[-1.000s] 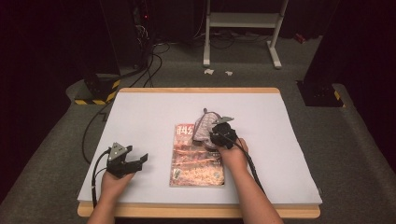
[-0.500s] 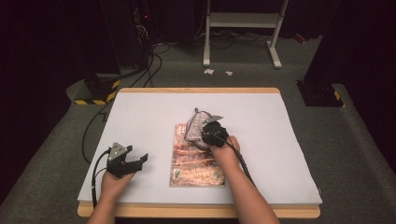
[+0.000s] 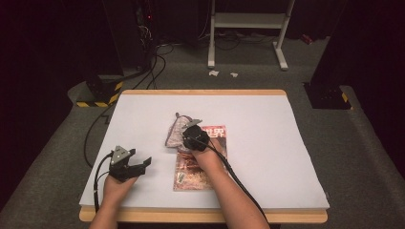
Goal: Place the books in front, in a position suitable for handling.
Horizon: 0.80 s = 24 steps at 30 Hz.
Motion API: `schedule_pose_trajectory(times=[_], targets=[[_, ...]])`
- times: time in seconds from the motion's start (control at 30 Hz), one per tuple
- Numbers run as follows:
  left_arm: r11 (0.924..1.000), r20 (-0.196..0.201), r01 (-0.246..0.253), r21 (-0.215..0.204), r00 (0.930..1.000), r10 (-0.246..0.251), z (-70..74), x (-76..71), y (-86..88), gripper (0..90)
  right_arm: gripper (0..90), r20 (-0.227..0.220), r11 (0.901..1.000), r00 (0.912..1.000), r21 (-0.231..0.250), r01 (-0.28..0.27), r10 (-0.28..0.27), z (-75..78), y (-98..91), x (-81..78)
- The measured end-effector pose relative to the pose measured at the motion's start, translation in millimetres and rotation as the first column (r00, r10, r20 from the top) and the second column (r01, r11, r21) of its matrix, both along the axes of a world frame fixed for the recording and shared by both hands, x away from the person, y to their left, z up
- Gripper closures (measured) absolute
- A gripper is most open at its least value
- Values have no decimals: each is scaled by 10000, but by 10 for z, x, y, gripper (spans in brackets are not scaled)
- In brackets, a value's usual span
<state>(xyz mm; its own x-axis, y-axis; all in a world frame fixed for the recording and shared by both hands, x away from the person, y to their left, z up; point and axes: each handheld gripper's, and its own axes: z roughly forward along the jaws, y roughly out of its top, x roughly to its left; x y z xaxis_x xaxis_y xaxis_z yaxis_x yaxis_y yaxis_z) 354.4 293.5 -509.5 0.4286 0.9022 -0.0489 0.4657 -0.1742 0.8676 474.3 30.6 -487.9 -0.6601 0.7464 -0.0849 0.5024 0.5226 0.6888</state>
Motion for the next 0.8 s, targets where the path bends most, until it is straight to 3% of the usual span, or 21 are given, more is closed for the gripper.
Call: schedule_pose_trajectory(times=[0.33,0.57,0.8], targets=[[10000,11,-9,14,10000,8,0,-1,-2,203,637,-103,9998,9998,33,176,-176,3,-172,17],[10000,10,-14,10,10000,14,-1,-2,-5,203,637,-83,9975,9975,136,697,-696,3,-538,27],[10000,38,-20,48,10000,20,0,-5,-6,203,638,16,9893,9895,161,1447,-1448,8,-931,7]])
